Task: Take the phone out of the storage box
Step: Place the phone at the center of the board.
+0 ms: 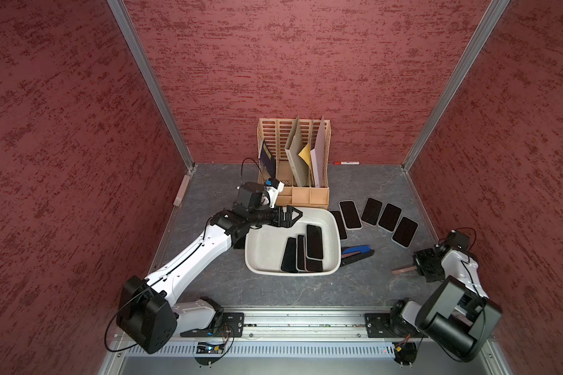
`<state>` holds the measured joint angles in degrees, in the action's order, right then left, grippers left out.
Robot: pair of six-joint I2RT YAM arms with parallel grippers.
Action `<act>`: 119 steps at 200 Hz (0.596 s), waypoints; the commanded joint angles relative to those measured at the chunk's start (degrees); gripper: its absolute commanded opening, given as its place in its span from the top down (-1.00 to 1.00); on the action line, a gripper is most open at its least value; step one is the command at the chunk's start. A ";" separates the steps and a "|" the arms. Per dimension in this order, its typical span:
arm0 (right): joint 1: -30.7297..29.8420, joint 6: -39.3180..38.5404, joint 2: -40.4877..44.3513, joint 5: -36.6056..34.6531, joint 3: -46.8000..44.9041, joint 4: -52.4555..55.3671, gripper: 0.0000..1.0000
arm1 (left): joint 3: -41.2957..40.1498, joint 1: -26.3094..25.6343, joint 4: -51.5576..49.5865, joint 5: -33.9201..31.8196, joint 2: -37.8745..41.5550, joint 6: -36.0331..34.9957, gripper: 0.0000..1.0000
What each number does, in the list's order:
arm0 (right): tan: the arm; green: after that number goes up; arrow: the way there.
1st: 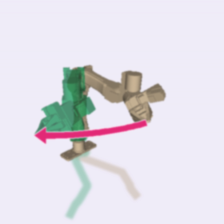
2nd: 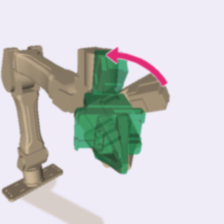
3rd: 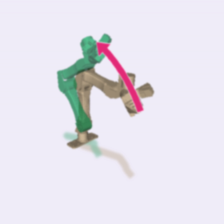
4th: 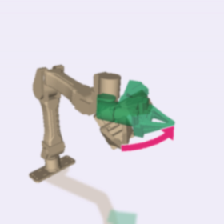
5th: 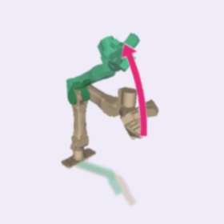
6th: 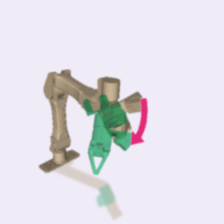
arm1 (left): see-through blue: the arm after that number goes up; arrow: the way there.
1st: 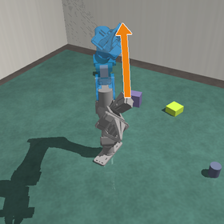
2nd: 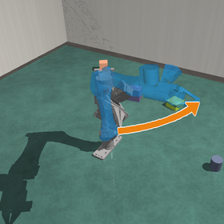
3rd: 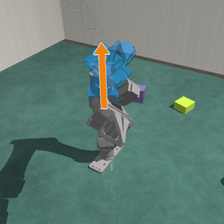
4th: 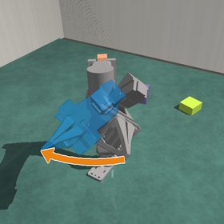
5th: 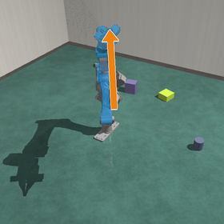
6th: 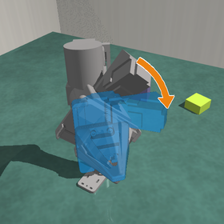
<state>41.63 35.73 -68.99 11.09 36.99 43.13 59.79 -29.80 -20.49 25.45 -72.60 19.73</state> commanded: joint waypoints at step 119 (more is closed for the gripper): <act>6.03 -2.58 -7.38 3.94 -0.65 -9.62 1.00 | 1.00 -0.03 7.84 3.05 -6.46 7.87 -0.99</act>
<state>46.81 34.39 -73.17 17.47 37.43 40.10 59.79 -29.80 -14.83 27.11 -78.24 25.47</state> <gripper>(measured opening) 0.133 0.996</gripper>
